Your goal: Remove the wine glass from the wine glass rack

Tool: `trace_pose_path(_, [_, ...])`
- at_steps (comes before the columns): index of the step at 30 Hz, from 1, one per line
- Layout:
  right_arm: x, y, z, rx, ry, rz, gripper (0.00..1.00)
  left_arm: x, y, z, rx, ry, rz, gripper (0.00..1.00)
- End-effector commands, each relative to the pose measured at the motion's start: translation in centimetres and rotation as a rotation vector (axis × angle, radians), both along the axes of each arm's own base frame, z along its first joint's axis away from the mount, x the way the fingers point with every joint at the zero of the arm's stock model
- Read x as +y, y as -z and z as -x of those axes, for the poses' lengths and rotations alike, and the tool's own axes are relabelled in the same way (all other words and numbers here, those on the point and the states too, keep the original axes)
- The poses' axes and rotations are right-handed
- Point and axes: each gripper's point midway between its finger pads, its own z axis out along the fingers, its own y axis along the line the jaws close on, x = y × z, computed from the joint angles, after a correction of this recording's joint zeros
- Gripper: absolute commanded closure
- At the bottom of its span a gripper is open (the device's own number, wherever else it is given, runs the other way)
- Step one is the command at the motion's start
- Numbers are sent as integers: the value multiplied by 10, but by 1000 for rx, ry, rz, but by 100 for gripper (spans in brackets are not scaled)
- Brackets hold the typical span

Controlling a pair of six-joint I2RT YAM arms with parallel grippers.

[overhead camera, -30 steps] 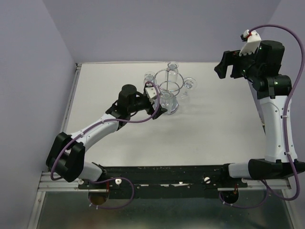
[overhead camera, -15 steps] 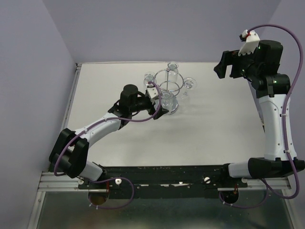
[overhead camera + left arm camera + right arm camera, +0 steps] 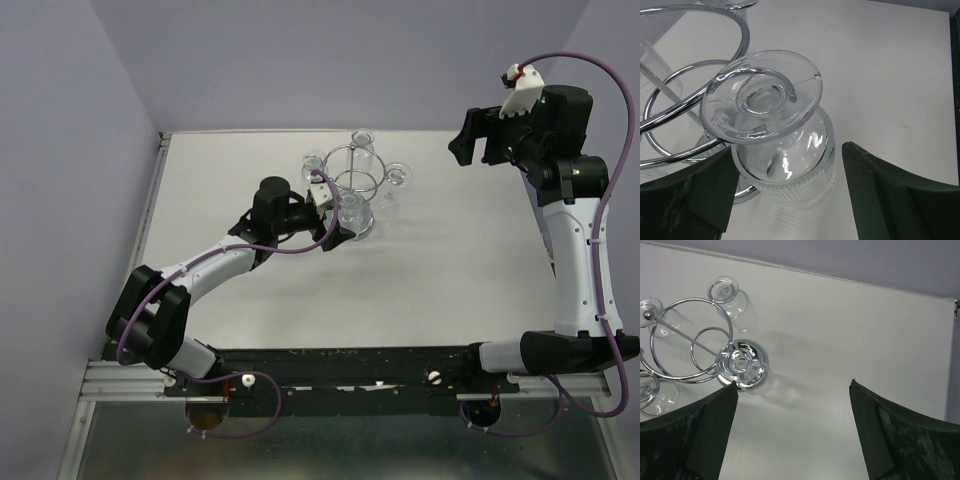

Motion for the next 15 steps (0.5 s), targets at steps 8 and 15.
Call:
trace_pose_path(8, [3,1,7,-7,-23,4,0,-10,-10,6,8,71,49,10])
trace_pose_path(15, [4,1,5,-5,-25,3,0,-9,-8,-12,-3,-16,46,13])
